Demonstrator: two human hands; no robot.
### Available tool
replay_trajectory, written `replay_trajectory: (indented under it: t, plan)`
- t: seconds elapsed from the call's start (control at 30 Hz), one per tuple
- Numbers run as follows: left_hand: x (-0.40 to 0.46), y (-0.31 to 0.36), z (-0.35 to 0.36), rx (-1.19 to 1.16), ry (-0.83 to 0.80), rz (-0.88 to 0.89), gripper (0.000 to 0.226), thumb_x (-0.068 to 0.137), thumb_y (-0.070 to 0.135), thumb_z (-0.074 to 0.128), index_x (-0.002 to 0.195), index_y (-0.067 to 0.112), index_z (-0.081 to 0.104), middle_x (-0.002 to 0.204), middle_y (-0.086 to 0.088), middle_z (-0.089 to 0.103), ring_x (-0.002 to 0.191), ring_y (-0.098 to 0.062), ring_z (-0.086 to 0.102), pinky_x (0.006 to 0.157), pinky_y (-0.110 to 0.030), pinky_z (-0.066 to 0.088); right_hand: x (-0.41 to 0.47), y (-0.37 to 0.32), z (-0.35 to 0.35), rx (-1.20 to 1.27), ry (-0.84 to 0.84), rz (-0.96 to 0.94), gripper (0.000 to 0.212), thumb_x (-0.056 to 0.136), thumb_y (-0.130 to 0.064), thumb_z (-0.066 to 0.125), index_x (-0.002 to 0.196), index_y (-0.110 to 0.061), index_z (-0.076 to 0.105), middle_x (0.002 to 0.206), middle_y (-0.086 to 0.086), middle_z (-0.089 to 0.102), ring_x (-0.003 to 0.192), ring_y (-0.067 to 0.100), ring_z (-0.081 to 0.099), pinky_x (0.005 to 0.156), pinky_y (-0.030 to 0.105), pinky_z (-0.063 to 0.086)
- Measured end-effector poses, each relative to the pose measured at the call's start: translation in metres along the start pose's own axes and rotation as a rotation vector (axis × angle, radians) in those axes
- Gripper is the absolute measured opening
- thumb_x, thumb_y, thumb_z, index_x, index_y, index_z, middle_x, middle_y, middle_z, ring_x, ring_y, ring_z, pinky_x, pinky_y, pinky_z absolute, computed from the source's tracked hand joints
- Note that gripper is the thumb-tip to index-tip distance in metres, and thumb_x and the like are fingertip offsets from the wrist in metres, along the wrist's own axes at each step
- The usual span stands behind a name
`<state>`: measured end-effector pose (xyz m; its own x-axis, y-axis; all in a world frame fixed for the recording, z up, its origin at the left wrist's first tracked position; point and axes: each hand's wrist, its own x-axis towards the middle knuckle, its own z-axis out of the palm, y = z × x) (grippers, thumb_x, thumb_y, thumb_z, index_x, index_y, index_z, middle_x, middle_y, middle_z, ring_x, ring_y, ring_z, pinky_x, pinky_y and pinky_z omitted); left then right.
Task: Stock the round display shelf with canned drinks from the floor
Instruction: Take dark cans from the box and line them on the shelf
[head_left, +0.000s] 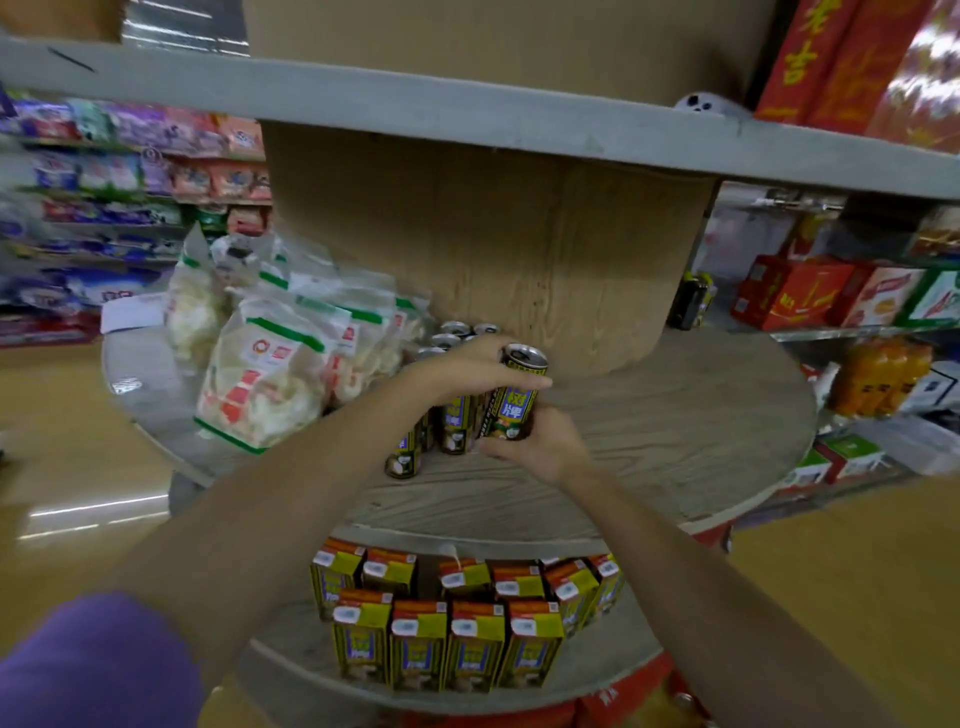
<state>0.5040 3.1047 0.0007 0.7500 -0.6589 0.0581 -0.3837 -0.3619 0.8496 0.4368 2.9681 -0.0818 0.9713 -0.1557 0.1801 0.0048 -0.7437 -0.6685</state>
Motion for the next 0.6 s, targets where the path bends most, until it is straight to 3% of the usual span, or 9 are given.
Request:
replay_trajectory:
  t: [0.1, 0.13, 0.2, 0.27, 0.4, 0.5, 0.6]
  plan:
    - [0.0, -0.009, -0.022, 0.129, 0.074, -0.007, 0.07, 0.053, 0.064, 0.085, 0.102, 0.017, 0.071, 0.098, 0.003, 0.068, 0.089, -0.015, 0.069, 0.083, -0.03, 0.058, 0.003, -0.009, 0.011, -0.054, 0.011, 0.012, 0.051, 0.061, -0.063, 0.079, 0.095, -0.026, 0.07, 0.089, -0.009, 0.073, 0.088, 0.006, 0.064, 0.075, 0.028, 0.052]
    - [-0.001, -0.01, -0.028, 0.141, 0.067, -0.013, 0.073, 0.049, 0.061, 0.088, 0.101, 0.013, 0.071, 0.097, 0.002, 0.068, 0.088, -0.017, 0.068, 0.082, -0.032, 0.057, 0.004, -0.012, 0.014, -0.081, 0.007, 0.023, 0.058, 0.059, -0.069, 0.077, 0.097, -0.026, 0.069, 0.091, -0.008, 0.073, 0.089, 0.008, 0.065, 0.076, 0.03, 0.054]
    - [-0.005, -0.007, -0.037, 0.143, 0.032, -0.015, 0.058, 0.057, 0.038, 0.092, 0.099, 0.005, 0.07, 0.091, -0.003, 0.068, 0.083, -0.017, 0.065, 0.074, -0.03, 0.053, 0.006, -0.015, 0.018, -0.119, -0.007, 0.029, 0.07, 0.053, -0.079, 0.07, 0.099, -0.027, 0.068, 0.092, -0.007, 0.073, 0.092, 0.011, 0.066, 0.078, 0.033, 0.055]
    - [-0.009, -0.004, -0.044, 0.151, -0.001, -0.018, 0.047, 0.065, 0.016, 0.09, 0.105, 0.004, 0.068, 0.089, -0.002, 0.07, 0.078, -0.013, 0.064, 0.067, -0.023, 0.052, 0.007, -0.019, 0.021, -0.139, -0.029, 0.044, 0.077, 0.05, -0.085, 0.067, 0.1, -0.027, 0.068, 0.093, -0.007, 0.072, 0.091, 0.012, 0.065, 0.078, 0.033, 0.055]
    - [-0.016, -0.002, -0.052, 0.32, -0.083, 0.02, 0.047, 0.064, 0.011, 0.09, 0.106, 0.012, 0.068, 0.084, 0.008, 0.065, 0.076, -0.008, 0.062, 0.057, -0.01, 0.047, 0.006, -0.024, 0.02, -0.169, -0.118, 0.045, 0.072, 0.058, -0.079, 0.07, 0.106, -0.027, 0.064, 0.094, -0.009, 0.07, 0.093, 0.012, 0.065, 0.073, 0.028, 0.05]
    - [-0.019, -0.002, -0.056, 0.389, -0.088, 0.005, 0.056, 0.065, 0.016, 0.09, 0.115, 0.008, 0.064, 0.101, -0.004, 0.066, 0.092, -0.027, 0.069, 0.076, -0.031, 0.059, 0.004, -0.029, 0.023, -0.145, -0.145, 0.059, 0.074, 0.061, -0.07, 0.076, 0.118, -0.026, 0.056, 0.099, -0.011, 0.065, 0.094, 0.012, 0.063, 0.07, 0.024, 0.043]
    - [-0.02, -0.007, -0.056, 0.477, -0.034, 0.018, 0.064, 0.068, 0.021, 0.088, 0.124, 0.008, 0.061, 0.119, -0.008, 0.065, 0.106, -0.025, 0.064, 0.087, -0.034, 0.053, 0.004, -0.034, 0.032, -0.072, -0.085, 0.058, 0.077, 0.059, -0.065, 0.081, 0.12, -0.024, 0.055, 0.104, -0.008, 0.069, 0.098, 0.013, 0.065, 0.072, 0.023, 0.048]
